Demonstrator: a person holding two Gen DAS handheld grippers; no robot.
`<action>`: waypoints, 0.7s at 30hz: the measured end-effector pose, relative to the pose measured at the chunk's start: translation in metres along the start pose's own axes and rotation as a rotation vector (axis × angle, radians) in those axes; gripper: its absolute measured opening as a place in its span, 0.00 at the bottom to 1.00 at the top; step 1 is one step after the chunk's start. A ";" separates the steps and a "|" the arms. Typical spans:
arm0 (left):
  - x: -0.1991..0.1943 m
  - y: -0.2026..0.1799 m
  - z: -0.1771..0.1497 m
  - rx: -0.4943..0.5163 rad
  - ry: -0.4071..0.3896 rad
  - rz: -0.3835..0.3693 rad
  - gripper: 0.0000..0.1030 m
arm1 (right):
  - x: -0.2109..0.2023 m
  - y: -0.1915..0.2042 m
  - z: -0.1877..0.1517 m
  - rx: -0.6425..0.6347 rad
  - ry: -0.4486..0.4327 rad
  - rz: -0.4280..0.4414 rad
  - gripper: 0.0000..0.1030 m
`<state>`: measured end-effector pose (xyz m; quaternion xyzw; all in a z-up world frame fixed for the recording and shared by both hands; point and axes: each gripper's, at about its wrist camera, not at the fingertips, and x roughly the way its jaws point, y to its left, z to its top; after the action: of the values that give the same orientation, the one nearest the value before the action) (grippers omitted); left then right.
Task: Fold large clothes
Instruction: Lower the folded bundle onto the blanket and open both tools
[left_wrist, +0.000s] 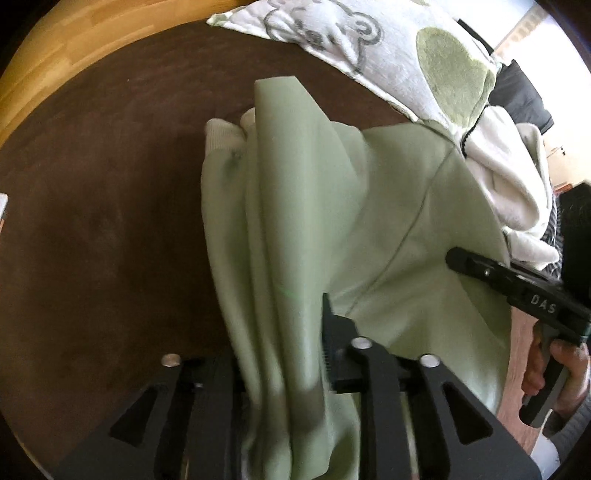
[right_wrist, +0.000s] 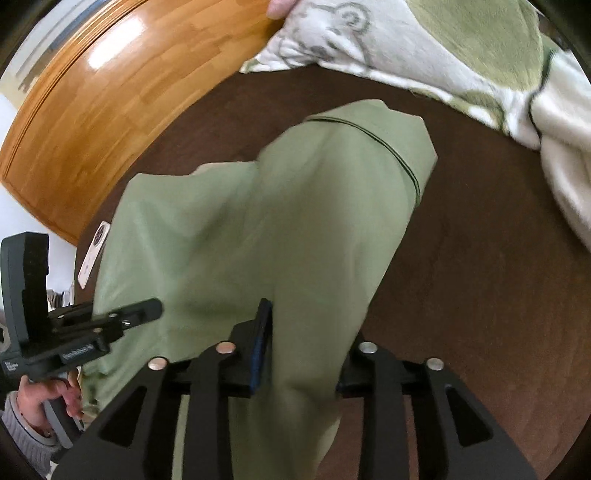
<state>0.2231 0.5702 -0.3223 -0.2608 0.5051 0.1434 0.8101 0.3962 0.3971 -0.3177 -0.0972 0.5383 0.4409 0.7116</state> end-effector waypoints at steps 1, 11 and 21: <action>0.002 0.002 0.000 0.005 0.006 -0.001 0.36 | 0.002 -0.004 -0.003 0.009 0.000 -0.002 0.33; 0.006 0.028 0.002 0.014 0.017 0.085 0.85 | 0.002 -0.002 -0.004 -0.006 -0.009 -0.067 0.53; -0.113 0.047 -0.006 -0.088 -0.187 0.199 0.88 | -0.070 0.019 -0.015 -0.043 -0.157 -0.157 0.59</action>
<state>0.1448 0.6092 -0.2362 -0.2301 0.4442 0.2687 0.8231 0.3699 0.3627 -0.2581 -0.1193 0.4622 0.4016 0.7816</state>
